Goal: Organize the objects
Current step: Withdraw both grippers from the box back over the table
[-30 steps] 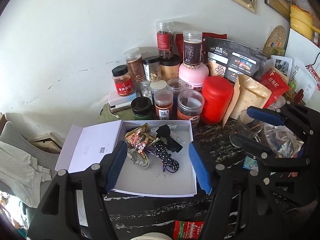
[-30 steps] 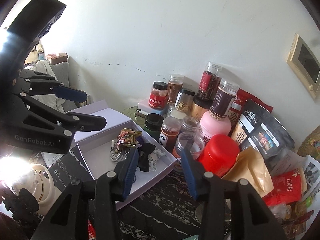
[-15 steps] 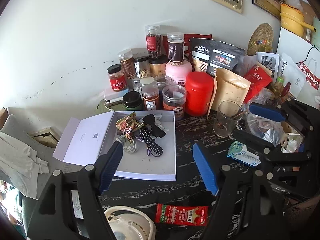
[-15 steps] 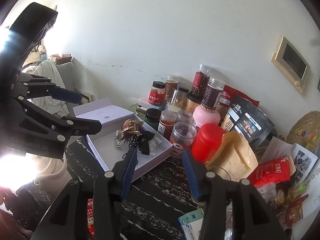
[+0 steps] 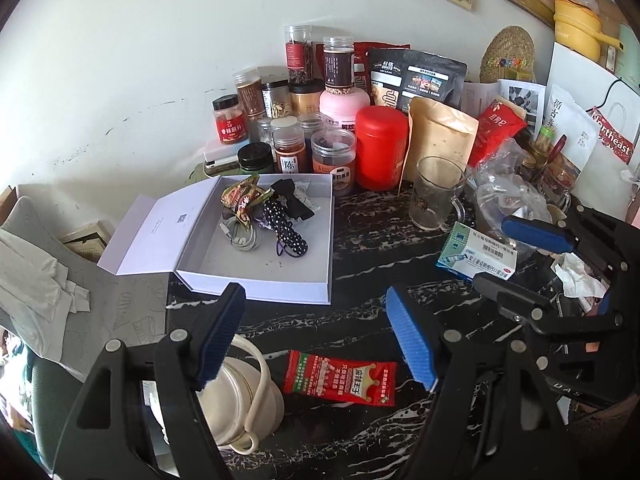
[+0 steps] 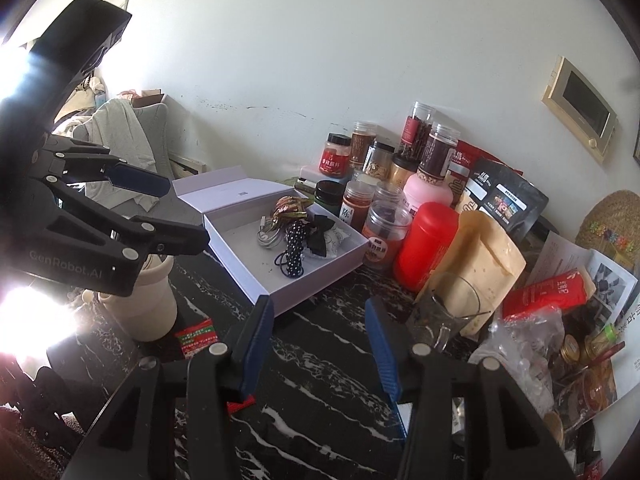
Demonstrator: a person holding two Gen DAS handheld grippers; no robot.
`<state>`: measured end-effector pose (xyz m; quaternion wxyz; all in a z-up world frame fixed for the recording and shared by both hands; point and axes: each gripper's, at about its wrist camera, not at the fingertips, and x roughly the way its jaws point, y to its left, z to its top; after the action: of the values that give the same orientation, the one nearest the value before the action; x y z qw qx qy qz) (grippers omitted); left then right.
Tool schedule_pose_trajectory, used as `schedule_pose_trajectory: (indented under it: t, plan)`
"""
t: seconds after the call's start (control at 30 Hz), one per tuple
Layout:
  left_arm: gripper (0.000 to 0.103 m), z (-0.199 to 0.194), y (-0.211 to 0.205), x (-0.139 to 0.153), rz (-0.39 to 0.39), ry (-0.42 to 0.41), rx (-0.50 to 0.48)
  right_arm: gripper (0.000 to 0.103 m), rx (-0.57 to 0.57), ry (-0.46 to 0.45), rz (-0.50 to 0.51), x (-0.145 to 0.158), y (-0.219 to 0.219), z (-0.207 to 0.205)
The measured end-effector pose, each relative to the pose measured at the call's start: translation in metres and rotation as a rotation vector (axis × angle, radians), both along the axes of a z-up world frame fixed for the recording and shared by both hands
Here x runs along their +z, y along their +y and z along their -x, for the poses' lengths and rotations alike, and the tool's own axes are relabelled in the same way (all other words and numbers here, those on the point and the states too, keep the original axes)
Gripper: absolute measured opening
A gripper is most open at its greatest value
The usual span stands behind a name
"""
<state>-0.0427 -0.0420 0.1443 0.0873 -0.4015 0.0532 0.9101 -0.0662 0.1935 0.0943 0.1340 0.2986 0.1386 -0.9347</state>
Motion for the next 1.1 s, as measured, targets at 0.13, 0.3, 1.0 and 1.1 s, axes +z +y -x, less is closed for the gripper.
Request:
schedule_pose_trajectory:
  t: [0.13, 0.3, 1.0, 1.1]
  plan:
    - [0.072, -0.019, 0.002, -0.013, -0.002, -0.011, -0.003, 0.048, 0.0, -0.016, -0.004, -0.01, -0.001, -0.013]
    - [0.072, -0.042, 0.003, -0.026, 0.0, -0.006, -0.005, 0.048, 0.011, -0.034, 0.007, -0.025, -0.007, -0.027]
    - [0.072, -0.095, -0.012, -0.107, -0.05, -0.109, 0.02, 0.062, 0.113, -0.17, 0.055, -0.112, -0.038, -0.044]
    - [0.072, -0.096, -0.012, -0.115, -0.053, -0.112, 0.011, 0.063, 0.125, -0.2, 0.062, -0.124, -0.04, -0.038]
